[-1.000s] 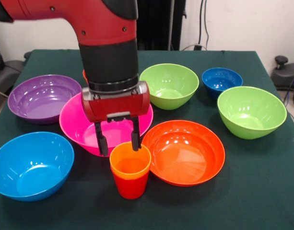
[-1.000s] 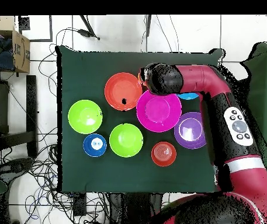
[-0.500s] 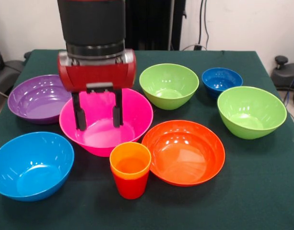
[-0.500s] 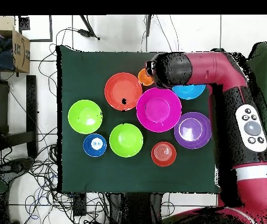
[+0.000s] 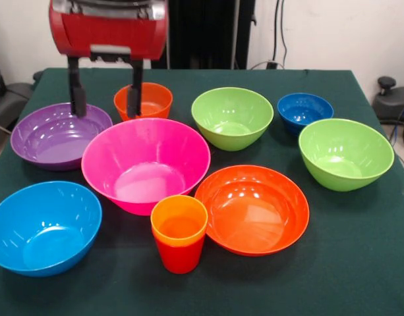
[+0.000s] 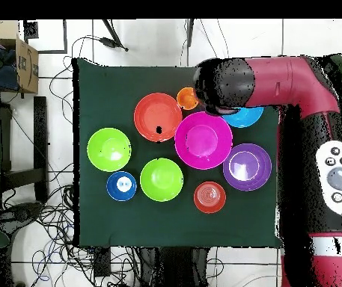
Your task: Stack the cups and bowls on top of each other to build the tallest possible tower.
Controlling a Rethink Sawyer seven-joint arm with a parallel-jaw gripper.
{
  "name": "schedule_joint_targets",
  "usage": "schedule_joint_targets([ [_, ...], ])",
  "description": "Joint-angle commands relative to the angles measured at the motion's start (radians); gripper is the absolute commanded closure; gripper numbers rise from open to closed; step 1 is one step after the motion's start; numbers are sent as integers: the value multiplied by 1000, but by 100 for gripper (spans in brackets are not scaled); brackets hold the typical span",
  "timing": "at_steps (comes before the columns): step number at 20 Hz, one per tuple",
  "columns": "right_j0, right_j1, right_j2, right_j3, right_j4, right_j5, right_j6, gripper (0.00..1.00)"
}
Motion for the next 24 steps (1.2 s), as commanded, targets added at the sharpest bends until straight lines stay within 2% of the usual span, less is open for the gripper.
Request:
schedule_joint_targets([
  [1, 35, -30, -114, 122, -98, 129, -140, 0],
  [3, 41, -22, -130, 121, -112, 154, -148, 0],
  [8, 43, -18, -145, 140, -96, 186, -153, 0],
  [17, 48, -23, -164, 176, -73, 172, -129, 0],
  [24, 60, -22, -200, 202, -46, 226, -71, 0],
])
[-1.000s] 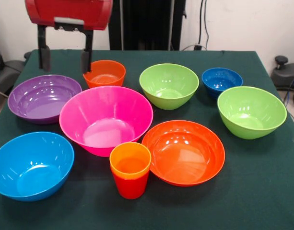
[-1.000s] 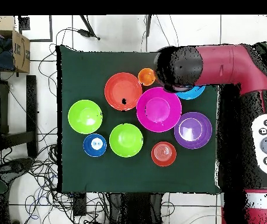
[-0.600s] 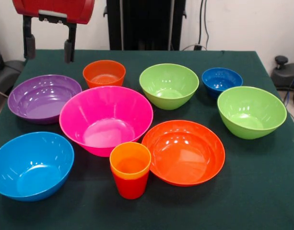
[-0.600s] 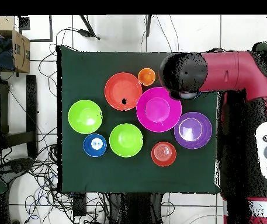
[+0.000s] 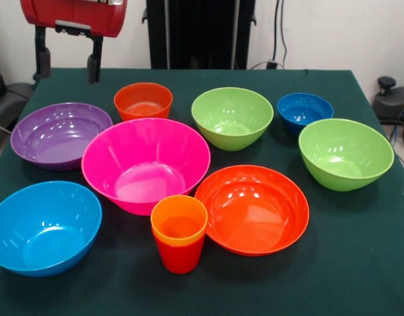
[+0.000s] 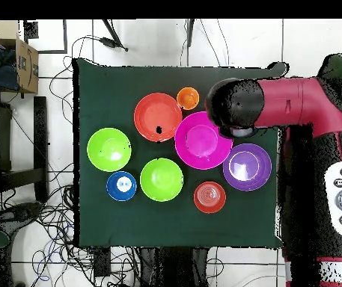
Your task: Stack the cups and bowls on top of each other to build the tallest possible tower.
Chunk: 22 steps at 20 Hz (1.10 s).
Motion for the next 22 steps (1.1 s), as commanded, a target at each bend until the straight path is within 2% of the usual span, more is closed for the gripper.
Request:
schedule_joint_targets([
  [1, 44, 30, -67, 125, -18, 143, -68, 0],
  [18, 73, -23, -72, 230, 73, 29, 40, 0],
  [22, 111, -95, -64, 315, 138, -30, 129, 0],
])
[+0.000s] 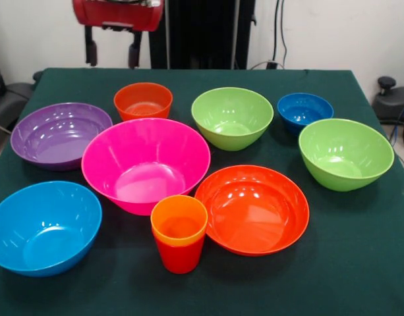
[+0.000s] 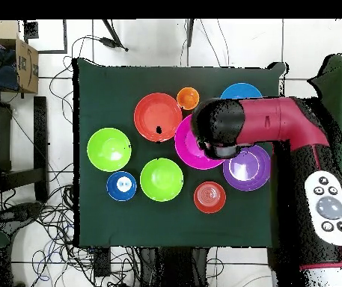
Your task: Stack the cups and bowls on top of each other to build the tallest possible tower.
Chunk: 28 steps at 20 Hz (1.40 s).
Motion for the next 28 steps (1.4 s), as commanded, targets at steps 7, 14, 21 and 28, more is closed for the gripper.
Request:
schedule_joint_targets([
  [7, 138, -165, -38, 249, 207, -74, 260, 0],
  [14, 253, -212, -111, 305, 258, -117, 412, 0],
  [21, 354, -232, -184, 405, 283, -152, 521, 0],
  [28, 418, -131, -212, 488, 293, -240, 611, 0],
])
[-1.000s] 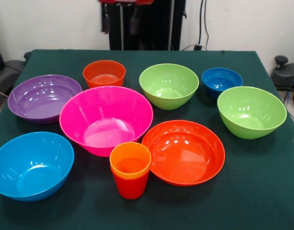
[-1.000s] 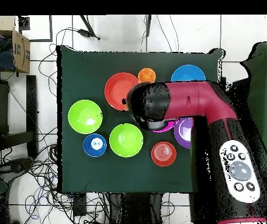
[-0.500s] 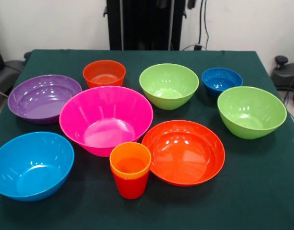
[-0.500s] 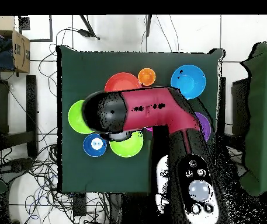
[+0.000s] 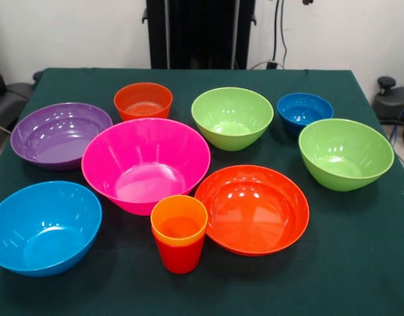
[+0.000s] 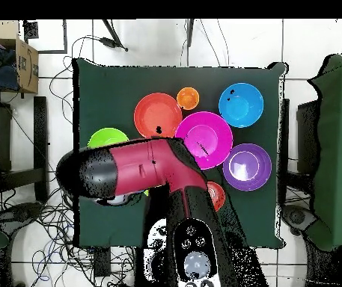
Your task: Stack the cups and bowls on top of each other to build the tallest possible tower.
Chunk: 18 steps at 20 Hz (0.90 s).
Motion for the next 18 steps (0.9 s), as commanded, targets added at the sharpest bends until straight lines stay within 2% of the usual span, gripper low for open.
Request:
schedule_joint_targets([
  [1, 51, 123, -69, 174, 8, -126, 229, 0],
  [5, 88, 163, -96, 204, 25, -225, 298, 0],
  [11, 123, 223, -131, 245, 34, -381, 344, 0],
  [18, 203, 289, -184, 262, 50, -483, 403, 0],
])
